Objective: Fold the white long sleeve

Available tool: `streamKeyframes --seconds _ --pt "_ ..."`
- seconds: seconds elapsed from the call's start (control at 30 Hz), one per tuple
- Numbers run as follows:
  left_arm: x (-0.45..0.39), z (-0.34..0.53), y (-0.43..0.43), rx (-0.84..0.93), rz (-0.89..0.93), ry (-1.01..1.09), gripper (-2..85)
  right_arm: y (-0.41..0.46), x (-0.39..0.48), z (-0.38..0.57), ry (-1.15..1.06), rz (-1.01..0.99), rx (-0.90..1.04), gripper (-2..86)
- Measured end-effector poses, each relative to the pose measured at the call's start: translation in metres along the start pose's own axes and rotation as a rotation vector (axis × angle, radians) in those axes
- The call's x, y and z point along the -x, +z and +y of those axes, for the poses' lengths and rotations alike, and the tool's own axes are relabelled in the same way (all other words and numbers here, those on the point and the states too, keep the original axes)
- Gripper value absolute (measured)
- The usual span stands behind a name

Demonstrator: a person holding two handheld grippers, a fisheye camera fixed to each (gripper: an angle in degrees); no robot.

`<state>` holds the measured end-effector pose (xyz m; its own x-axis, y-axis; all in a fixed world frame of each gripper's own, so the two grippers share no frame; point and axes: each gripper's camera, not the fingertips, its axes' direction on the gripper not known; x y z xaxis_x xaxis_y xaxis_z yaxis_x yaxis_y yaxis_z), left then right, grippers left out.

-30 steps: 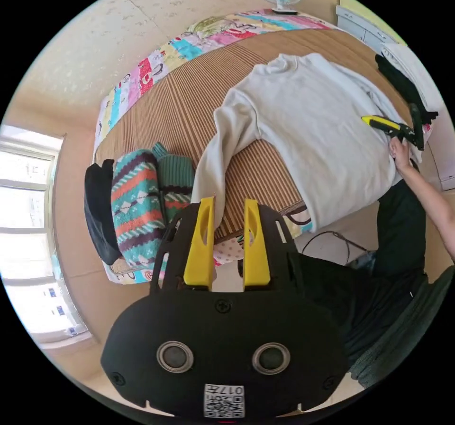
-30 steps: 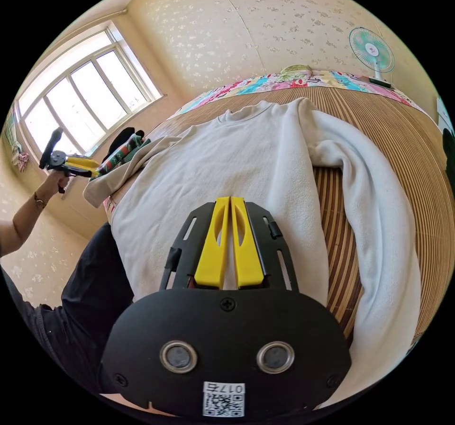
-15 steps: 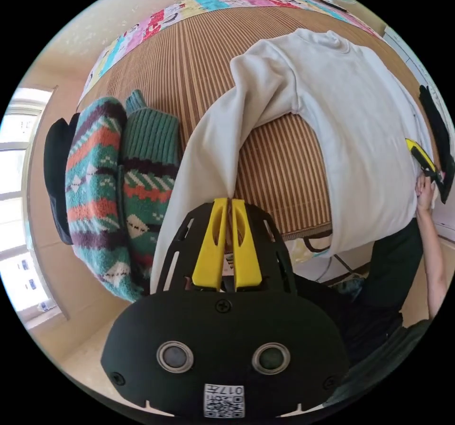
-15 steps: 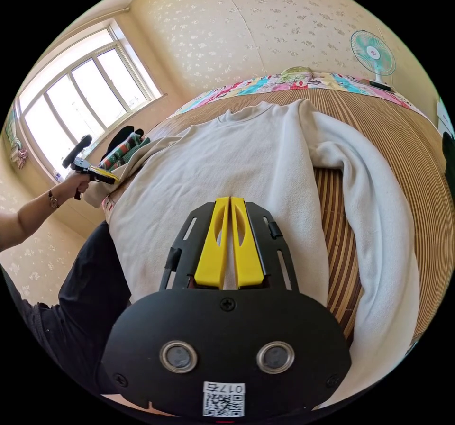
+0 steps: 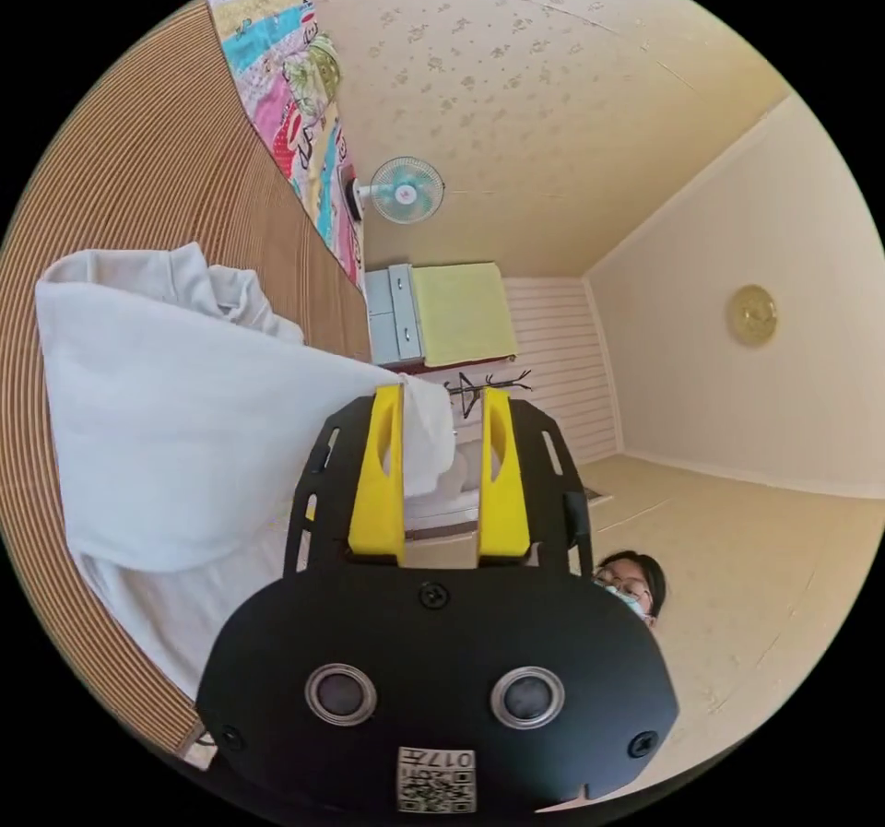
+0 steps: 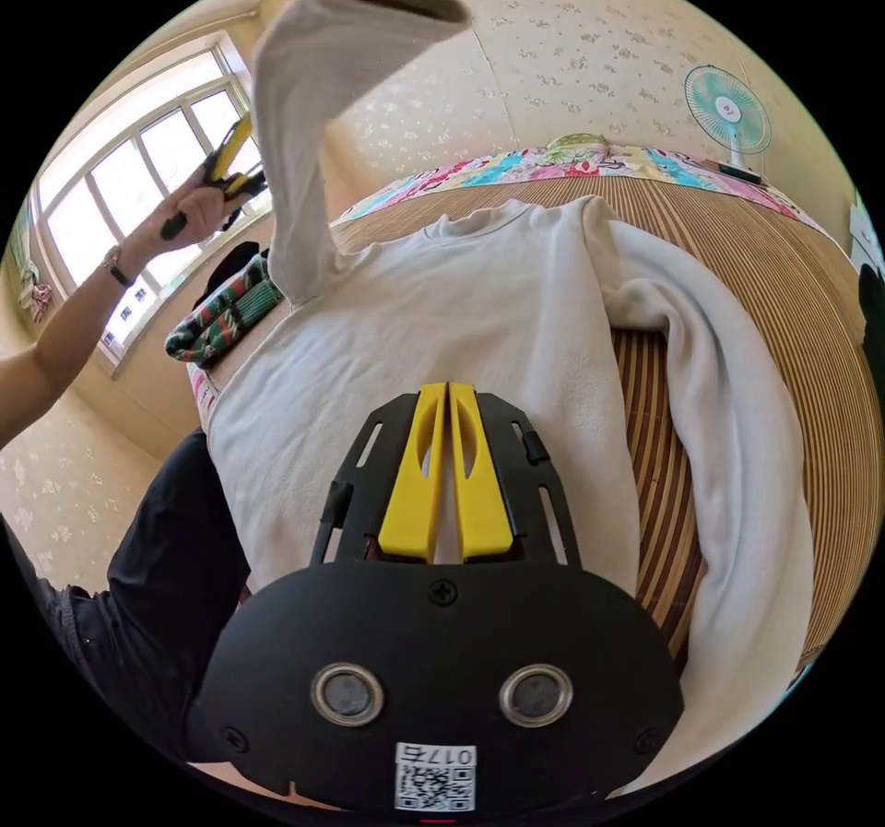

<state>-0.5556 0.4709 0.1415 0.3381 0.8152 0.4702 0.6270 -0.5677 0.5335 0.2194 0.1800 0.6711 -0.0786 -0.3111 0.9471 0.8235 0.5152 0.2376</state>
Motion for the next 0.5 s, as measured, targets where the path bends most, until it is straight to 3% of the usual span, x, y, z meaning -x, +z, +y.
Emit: streamKeyframes --seconds 0.13,0.2,0.4,0.5 --pt "0.034 0.02 0.047 0.121 -0.602 0.111 11.3 0.002 -0.001 0.0 0.004 -0.007 0.001 0.6" --pt "0.033 0.044 0.06 0.135 -0.776 0.188 11.1 0.003 -0.002 0.0 0.005 -0.016 0.001 0.6" --pt "-0.014 0.116 0.013 -0.209 -1.117 0.401 11.9 0.005 -0.004 -0.001 0.002 -0.031 -0.004 0.4" --pt "0.001 0.105 -0.006 -0.231 -1.28 0.308 14.5 0.005 -0.004 -0.001 0.0 -0.029 -0.005 0.4"
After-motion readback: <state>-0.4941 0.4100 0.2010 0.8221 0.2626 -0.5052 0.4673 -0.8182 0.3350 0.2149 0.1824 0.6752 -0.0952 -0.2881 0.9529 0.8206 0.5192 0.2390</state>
